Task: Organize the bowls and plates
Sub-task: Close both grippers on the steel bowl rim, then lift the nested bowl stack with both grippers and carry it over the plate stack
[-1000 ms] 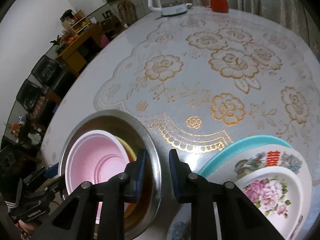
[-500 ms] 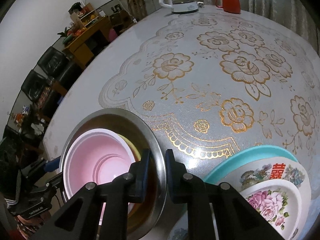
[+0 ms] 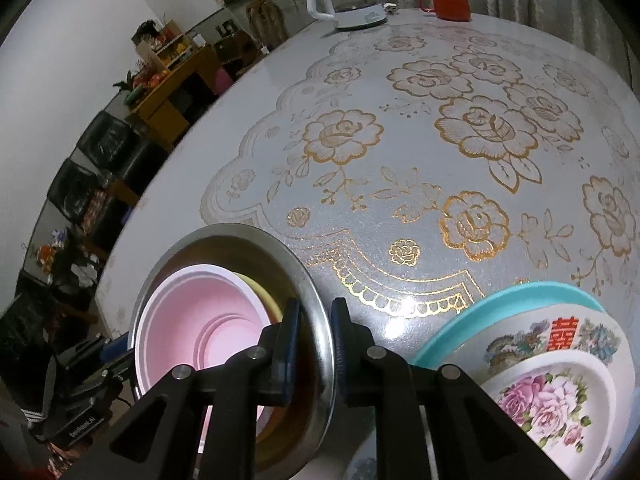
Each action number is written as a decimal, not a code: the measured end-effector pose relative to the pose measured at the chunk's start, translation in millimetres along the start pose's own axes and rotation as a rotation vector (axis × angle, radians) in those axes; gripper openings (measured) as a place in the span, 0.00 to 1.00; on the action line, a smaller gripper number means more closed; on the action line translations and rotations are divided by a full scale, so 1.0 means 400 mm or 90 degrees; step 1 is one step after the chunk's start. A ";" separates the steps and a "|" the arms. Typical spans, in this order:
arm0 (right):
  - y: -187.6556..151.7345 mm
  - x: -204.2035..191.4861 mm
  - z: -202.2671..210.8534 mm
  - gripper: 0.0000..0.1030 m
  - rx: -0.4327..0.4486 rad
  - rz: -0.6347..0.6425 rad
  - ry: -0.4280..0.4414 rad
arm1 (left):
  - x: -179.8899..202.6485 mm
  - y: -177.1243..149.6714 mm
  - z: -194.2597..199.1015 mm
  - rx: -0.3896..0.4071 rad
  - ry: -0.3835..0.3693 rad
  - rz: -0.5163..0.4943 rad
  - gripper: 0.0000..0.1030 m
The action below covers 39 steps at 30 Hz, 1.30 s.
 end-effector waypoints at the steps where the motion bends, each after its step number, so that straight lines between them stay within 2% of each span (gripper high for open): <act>1: 0.000 -0.001 0.006 0.15 0.008 -0.003 0.002 | -0.001 0.005 0.002 0.003 -0.007 0.008 0.21; 8: -0.003 -0.009 0.036 0.15 0.032 -0.025 0.018 | 0.028 0.040 0.034 0.040 -0.004 -0.015 0.24; 15: -0.008 -0.008 0.101 0.15 0.073 -0.048 0.032 | 0.053 0.055 0.050 0.049 -0.026 -0.008 0.24; 21: -0.025 0.009 0.172 0.15 0.108 -0.069 0.025 | 0.118 0.065 0.056 0.055 -0.052 -0.028 0.25; 27: -0.070 0.071 0.236 0.15 0.125 -0.122 0.004 | 0.207 0.072 0.023 0.034 -0.082 -0.045 0.25; 32: -0.126 0.136 0.311 0.15 0.139 -0.160 -0.031 | 0.311 0.066 -0.006 0.012 -0.112 -0.088 0.26; 39: -0.219 0.237 0.383 0.15 0.150 -0.226 -0.076 | 0.436 0.036 -0.081 -0.043 -0.144 -0.136 0.26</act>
Point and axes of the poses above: each gripper's, at about its wrist camera, not at the fingertips, and z roughly against the way its jaws point, x to its right, y to its top, the point moved 6 cm from there along -z, roughly the way its jaws point, and after that the axes turned 10 degrees about z, right-handed, at the moved point
